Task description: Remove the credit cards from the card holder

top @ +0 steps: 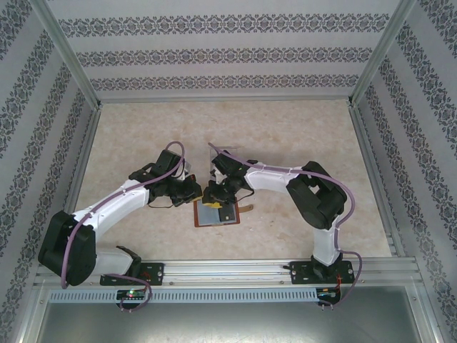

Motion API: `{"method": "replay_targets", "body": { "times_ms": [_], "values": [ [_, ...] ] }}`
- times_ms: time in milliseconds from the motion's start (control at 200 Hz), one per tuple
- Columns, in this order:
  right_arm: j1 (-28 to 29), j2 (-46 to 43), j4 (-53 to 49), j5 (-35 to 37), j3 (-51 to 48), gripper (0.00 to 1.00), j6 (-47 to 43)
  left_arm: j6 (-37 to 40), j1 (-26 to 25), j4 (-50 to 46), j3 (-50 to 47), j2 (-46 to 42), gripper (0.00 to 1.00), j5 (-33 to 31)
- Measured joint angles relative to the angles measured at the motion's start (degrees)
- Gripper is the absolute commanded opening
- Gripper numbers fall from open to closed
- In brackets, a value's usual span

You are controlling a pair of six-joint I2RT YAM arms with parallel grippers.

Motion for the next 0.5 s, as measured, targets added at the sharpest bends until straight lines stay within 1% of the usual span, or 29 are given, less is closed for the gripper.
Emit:
{"method": "replay_targets", "body": {
  "times_ms": [135,180,345,500],
  "values": [
    [0.2,0.6,0.1,-0.4,0.5,0.51,0.0,0.0,0.0,-0.1,0.0,0.0,0.0,0.0],
    [0.2,0.7,-0.2,-0.3,0.5,0.53,-0.2,0.0,0.0,-0.1,0.0,0.0,0.0,0.0],
    [0.1,0.8,-0.5,-0.3,0.6,0.55,-0.2,0.0,0.3,-0.2,0.0,0.0,0.0,0.1],
    [-0.1,0.7,-0.6,-0.3,0.6,0.54,-0.2,0.4,0.3,-0.3,0.1,0.0,0.0,0.3]
  ]
}}
